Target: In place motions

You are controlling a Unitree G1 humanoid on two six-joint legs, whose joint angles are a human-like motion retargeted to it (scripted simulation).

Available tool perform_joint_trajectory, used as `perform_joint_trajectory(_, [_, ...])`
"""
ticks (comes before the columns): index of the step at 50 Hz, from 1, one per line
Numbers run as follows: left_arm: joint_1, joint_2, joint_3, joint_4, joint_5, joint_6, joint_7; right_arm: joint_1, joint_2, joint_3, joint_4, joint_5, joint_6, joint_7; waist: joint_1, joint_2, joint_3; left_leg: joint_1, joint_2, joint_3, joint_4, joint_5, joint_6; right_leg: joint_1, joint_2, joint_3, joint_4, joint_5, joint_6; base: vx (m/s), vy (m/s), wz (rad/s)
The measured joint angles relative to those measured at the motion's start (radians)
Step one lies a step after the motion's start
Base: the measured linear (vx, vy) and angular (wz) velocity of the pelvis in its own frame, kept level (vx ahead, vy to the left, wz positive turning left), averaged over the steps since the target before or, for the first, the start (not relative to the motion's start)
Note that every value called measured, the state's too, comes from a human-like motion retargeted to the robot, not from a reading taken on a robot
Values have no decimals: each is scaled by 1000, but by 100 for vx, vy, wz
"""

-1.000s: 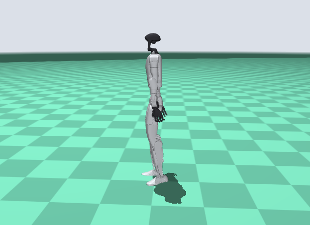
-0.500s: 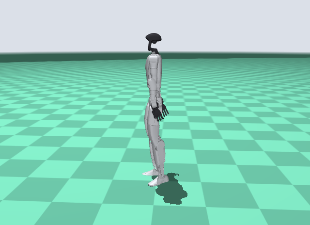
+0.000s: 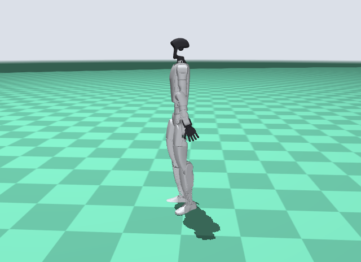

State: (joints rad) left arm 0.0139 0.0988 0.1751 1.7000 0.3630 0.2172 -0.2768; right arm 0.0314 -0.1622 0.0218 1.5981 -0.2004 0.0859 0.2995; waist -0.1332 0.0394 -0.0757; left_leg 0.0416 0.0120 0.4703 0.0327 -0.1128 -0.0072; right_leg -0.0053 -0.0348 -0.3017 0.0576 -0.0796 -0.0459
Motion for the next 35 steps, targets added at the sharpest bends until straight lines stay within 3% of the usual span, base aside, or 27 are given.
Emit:
perform_joint_trajectory(10, [-71,22,-45,0,-30,-11,-22,-12,10,32,28,-1,-7,7,10,21,53,-14,63,53,-10,0,-5,-148,0,-2,286,-33,-52,-2,0,-34])
perform_joint_trajectory(15, [-106,16,-49,-35,1,-48,-77,2,0,27,47,20,-22,2,-24,4,69,-4,49,41,-9,-3,-4,-152,44,63,220,-22,-6,0,-9,10])
perform_joint_trajectory(17, [-108,17,-49,-52,15,-51,-85,1,-8,23,75,33,-26,-5,-33,0,78,10,45,30,-3,-10,-4,-123,55,53,168,-13,-34,3,-10,24])
perform_joint_trajectory(22, [-90,13,-10,-59,16,-51,-92,-8,-22,1,102,84,16,-2,-6,-17,97,33,36,23,57,-42,-5,-70,44,60,119,11,-35,5,-7,-8])
perform_joint_trajectory(27, [0,8,34,-8,-118,-84,-35,-77,-8,58,102,150,14,-20,7,-39,117,-13,63,38,242,7,24,-31,10,68,98,20,-43,-1,-15,-5])
perform_joint_trajectory(30, [88,2,64,0,-168,-70,2,-164,29,87,102,119,1,-39,-3,-82,121,-128,139,79,529,159,49,-11,-46,50,80,26,-38,-6,-18,37])
perform_joint_trajectory(33, [172,5,81,0,-192,-45,15,-259,66,112,72,97,-37,-32,46,-99,129,-304,173,-26,791,290,74,-23,-52,67,77,34,-45,-9,-16,-24])
perform_joint_trajectory(35, [224,4,85,0,-185,-18,-3,-314,84,119,31,88,-41,-17,106,-116,147,-372,203,-35,941,218,91,-24,-58,104,89,38,-55,-2,-10,-79])
